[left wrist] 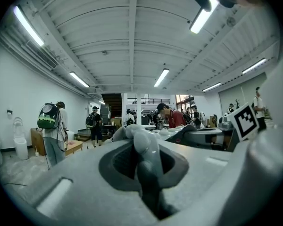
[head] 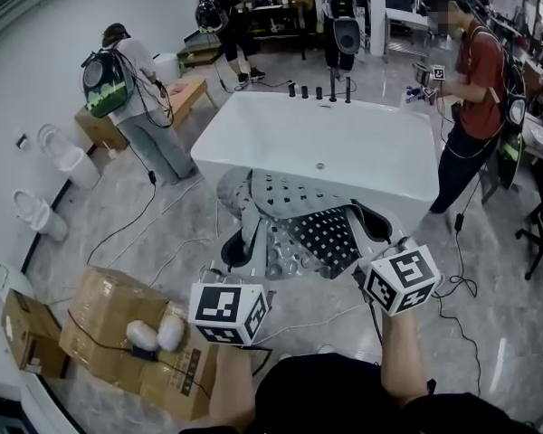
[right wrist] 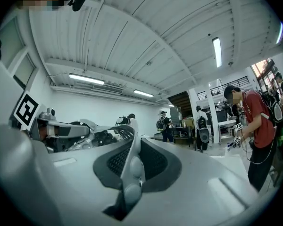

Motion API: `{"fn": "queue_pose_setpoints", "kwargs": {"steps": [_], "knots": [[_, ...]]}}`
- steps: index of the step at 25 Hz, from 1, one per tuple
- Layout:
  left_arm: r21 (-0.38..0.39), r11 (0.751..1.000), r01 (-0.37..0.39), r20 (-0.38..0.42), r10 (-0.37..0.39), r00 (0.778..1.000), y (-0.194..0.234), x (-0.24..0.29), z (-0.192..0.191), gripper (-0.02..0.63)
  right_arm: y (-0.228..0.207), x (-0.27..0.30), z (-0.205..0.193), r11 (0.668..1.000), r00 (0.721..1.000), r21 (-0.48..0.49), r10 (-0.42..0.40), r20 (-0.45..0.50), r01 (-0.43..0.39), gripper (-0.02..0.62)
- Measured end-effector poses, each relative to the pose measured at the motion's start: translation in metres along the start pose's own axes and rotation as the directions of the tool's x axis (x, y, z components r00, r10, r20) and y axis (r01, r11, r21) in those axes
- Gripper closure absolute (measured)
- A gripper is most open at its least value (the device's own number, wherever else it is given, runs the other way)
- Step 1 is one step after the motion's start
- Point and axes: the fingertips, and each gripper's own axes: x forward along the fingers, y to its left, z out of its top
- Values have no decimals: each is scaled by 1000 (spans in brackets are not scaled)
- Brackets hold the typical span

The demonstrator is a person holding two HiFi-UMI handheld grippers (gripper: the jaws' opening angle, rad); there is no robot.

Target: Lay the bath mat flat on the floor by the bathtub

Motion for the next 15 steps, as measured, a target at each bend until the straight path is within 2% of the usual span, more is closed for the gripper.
{"fn": "queue_pose_setpoints", "kwargs": {"steps": [15], "knots": [[10, 1000, 12, 2, -12, 1000, -45, 12, 0, 580, -32, -36, -4, 1000, 1000, -3, -13, 6, 13, 572]]}}
